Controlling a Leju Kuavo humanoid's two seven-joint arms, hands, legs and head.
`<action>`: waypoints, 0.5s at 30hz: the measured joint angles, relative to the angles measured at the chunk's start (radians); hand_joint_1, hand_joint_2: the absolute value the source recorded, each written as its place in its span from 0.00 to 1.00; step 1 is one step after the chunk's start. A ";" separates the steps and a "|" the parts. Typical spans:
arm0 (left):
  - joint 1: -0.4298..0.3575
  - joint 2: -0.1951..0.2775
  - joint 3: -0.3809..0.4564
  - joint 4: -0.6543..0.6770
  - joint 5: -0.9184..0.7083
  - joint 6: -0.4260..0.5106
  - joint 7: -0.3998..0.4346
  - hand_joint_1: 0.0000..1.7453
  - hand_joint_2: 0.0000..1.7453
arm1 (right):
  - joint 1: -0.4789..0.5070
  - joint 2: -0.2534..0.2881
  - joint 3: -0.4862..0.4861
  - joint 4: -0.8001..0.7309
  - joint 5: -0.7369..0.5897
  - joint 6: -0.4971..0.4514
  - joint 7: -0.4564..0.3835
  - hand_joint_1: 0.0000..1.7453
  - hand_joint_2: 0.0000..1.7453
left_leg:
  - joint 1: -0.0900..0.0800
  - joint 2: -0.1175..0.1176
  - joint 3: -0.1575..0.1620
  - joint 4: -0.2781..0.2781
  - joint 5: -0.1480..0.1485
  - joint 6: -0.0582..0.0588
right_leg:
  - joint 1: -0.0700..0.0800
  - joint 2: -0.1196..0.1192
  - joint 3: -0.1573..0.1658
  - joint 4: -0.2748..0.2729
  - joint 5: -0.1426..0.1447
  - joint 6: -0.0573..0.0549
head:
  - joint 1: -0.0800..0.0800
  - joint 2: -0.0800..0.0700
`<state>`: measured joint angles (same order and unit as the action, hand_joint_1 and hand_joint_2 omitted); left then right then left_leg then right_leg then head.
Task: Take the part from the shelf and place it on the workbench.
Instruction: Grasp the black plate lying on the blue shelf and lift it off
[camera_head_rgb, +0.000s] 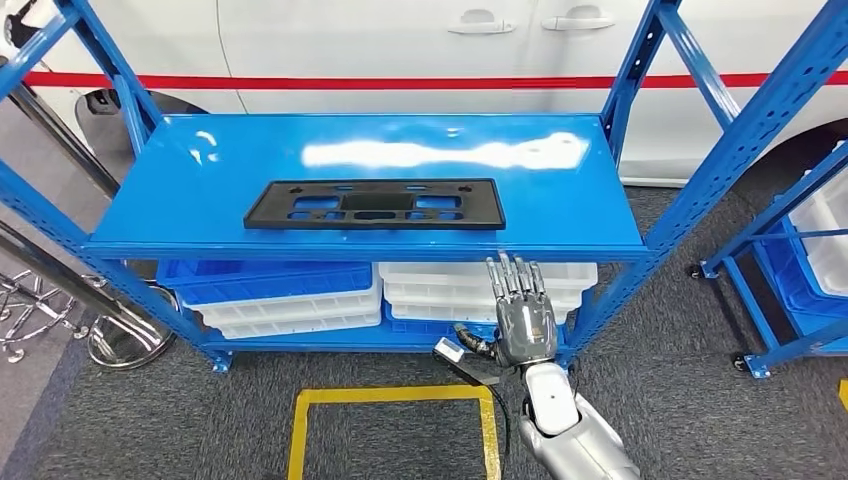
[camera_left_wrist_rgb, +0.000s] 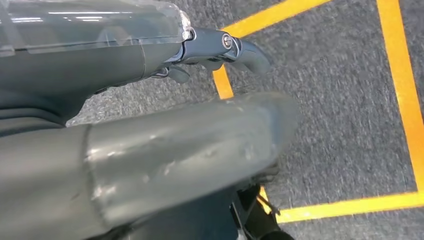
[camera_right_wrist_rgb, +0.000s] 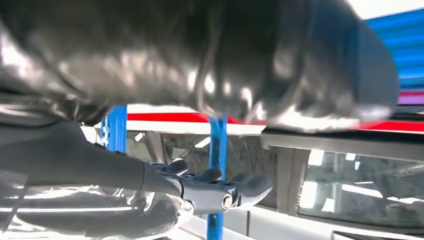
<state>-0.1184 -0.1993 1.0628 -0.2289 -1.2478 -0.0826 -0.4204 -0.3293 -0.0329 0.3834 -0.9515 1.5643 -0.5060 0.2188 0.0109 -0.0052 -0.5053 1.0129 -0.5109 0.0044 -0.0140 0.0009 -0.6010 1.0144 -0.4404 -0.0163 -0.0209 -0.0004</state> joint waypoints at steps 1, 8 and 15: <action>-0.001 0.000 0.000 0.000 0.000 0.000 0.000 0.00 0.00 | -0.001 0.000 0.000 -0.003 0.000 0.000 0.000 0.00 0.00 | 0.001 0.000 -0.011 0.028 -0.015 -0.003 | -0.002 0.000 0.009 -0.002 -0.003 -0.006 | 0.000 0.000; 0.000 0.000 0.000 0.000 0.000 0.000 0.000 0.00 0.00 | 0.005 0.000 0.000 -0.009 0.000 0.000 0.001 0.00 0.00 | 0.002 0.001 -0.166 0.191 -0.009 -0.006 | 0.006 0.004 0.053 0.001 -0.043 -0.016 | -0.001 0.000; 0.000 0.001 -0.001 0.000 0.000 0.001 0.000 0.00 0.00 | 0.008 0.000 0.000 -0.020 0.000 0.000 0.000 0.00 0.00 | -0.010 0.000 -0.100 -0.012 0.094 0.032 | 0.006 0.004 0.078 -0.004 -0.075 0.019 | 0.000 0.000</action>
<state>-0.1180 -0.1981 1.0616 -0.2289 -1.2478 -0.0812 -0.4204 -0.3210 -0.0334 0.3830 -0.9713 1.5644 -0.5058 0.2189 0.0004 -0.0051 -0.6048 1.0005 -0.4171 0.0363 -0.0075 0.0047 -0.5230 1.0108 -0.5157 0.0024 -0.0209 -0.0004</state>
